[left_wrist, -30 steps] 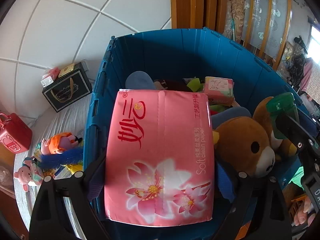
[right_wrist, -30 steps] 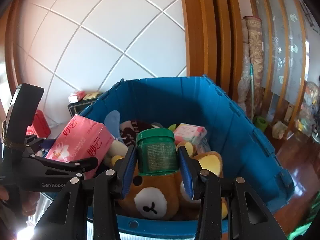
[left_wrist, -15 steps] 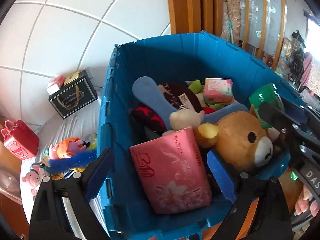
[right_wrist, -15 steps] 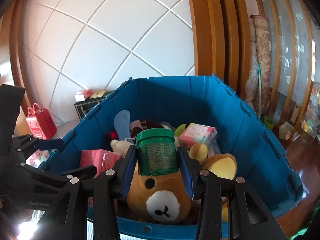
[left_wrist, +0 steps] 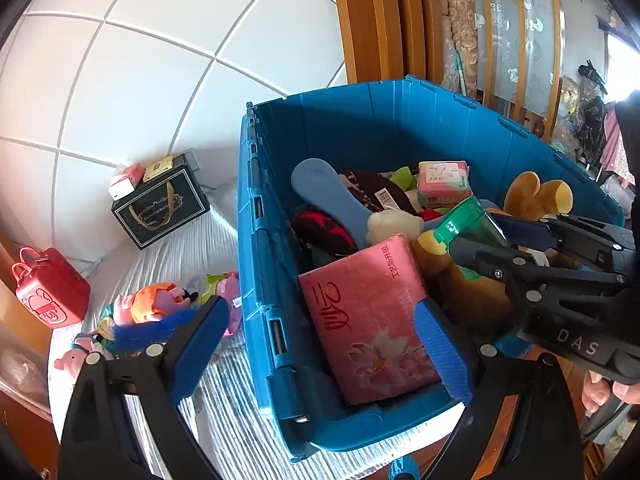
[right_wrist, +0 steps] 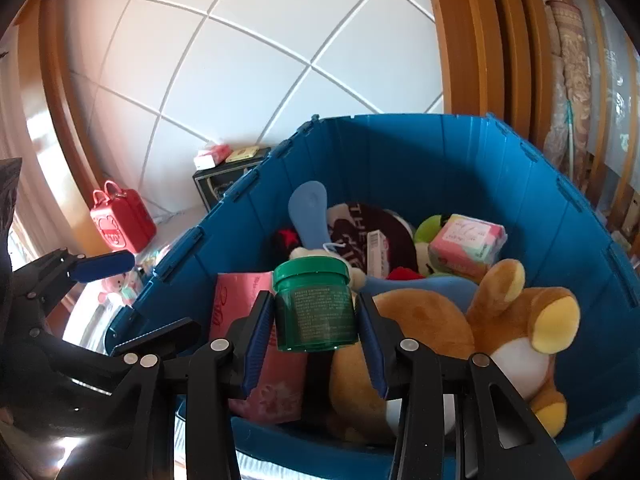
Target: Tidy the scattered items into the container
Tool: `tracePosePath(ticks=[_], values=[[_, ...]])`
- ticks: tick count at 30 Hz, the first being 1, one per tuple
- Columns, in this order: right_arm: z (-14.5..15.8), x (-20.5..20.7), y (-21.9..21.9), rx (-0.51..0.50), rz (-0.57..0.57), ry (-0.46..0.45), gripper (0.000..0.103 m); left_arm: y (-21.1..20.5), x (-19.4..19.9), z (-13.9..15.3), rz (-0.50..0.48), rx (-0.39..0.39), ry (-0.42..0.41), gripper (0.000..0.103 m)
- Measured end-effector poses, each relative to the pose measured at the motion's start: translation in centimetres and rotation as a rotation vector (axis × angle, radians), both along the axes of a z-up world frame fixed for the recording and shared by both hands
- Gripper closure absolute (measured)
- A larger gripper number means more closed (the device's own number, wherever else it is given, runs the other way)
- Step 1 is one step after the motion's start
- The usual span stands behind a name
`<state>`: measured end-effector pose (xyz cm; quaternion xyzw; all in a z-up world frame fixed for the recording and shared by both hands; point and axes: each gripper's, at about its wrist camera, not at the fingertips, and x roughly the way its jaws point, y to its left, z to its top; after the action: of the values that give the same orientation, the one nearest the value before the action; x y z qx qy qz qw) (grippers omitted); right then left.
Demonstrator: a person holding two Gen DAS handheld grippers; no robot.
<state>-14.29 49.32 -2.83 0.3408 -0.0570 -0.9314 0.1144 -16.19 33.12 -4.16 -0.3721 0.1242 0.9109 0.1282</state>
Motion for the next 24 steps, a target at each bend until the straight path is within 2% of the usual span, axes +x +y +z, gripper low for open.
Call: tracePosePath(ticks=[5,12,14,16,18,20,21,24], values=[[-0.4,-0.3,-0.1,-0.009,-0.035,-0.021,0.062,-0.3,-0.4,-0.6,-0.008,0.014,-0.019,0.008],[0.3,1.2,0.2,0.02,-0.082,-0.003,0.06,-0.5,0.1,-0.5,-0.024,0.046,-0.02,0.008],[0.8,2.2,0.3,0.034,-0.104,0.014,0.051,-1.0,0.7,-0.1,-0.019,0.067,-0.008,0.008],[1.7,3.5,0.3,0.05,-0.122,0.043,0.028,-1.7,1.5,0.4,-0.013,0.092,0.006,0.008],[2.8,5.0,0.2,0.061,-0.138,0.077,0.015,-2.4,2.4,1.1,-0.013,0.115,0.021,0.008],[3.9,6.4,0.1,0.07,-0.155,0.104,0.009,-2.9,3.4,1.8,-0.012,0.132,0.034,0.008],[4.3,7.0,0.1,0.074,-0.167,0.109,0.0,-3.1,3.8,2.1,-0.014,0.139,0.038,0.008],[5.4,8.6,-0.3,0.097,-0.211,0.107,0.0,-3.7,5.2,3.0,-0.011,0.152,0.045,0.008]])
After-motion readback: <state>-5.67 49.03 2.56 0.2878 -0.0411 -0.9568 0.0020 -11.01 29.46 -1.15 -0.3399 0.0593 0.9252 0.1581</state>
